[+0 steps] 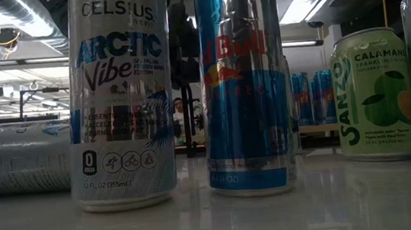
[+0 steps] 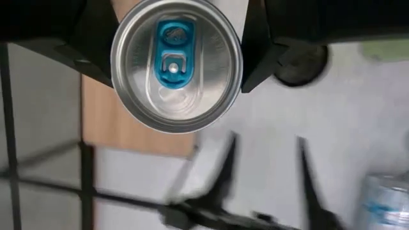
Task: Place canned beverage on shelf
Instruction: Put the blue soda can on the shelf aligned with the other blue soda cans
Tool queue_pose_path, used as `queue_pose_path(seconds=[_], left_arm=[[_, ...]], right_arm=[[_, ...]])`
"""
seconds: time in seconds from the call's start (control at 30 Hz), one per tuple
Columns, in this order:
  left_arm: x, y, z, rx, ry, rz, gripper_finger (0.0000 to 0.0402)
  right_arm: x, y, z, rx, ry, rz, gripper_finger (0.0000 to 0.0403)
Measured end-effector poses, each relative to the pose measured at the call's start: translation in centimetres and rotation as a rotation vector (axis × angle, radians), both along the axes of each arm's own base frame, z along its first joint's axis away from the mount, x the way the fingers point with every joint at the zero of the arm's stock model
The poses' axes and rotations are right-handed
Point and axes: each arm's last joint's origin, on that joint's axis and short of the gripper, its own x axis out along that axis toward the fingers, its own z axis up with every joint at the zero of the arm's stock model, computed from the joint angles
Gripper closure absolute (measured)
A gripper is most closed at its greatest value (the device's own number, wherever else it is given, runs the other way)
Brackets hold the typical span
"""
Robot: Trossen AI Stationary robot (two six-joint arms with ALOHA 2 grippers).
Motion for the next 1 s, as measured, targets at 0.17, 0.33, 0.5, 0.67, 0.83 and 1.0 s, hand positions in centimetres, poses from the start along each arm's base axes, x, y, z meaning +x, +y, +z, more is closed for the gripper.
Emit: queue_pose_path(seconds=[0.17,0.33,0.5,0.67,0.83,1.0], left_arm=[[0.0,0.0,0.0,0.001,0.001,0.004,0.0119],[0.0,0.0,0.0,0.002,0.0,0.007,0.0119],[0.0,0.0,0.0,0.002,0.001,0.008,0.0119],[0.0,0.0,0.0,0.003,0.003,0.012,0.0119],[0.0,0.1,-0.1,0.006,0.009,0.032,0.0119],[-0.1,0.1,-0.1,0.006,0.012,0.032,0.0119]], right_arm=[[-1.3,-2.8,-0.1,0.018,0.013,-0.118,0.0164],[-2.3,-5.8,-1.0,0.041,-0.013,-0.248,0.0164],[-3.0,-7.9,-3.6,0.055,0.002,-0.326,0.0164],[-3.0,-8.8,-5.9,0.057,0.001,-0.348,0.0164],[-3.0,-9.0,-7.6,0.032,0.014,-0.364,0.0164],[-3.0,-9.2,-8.9,-0.009,0.037,-0.393,0.0164]])
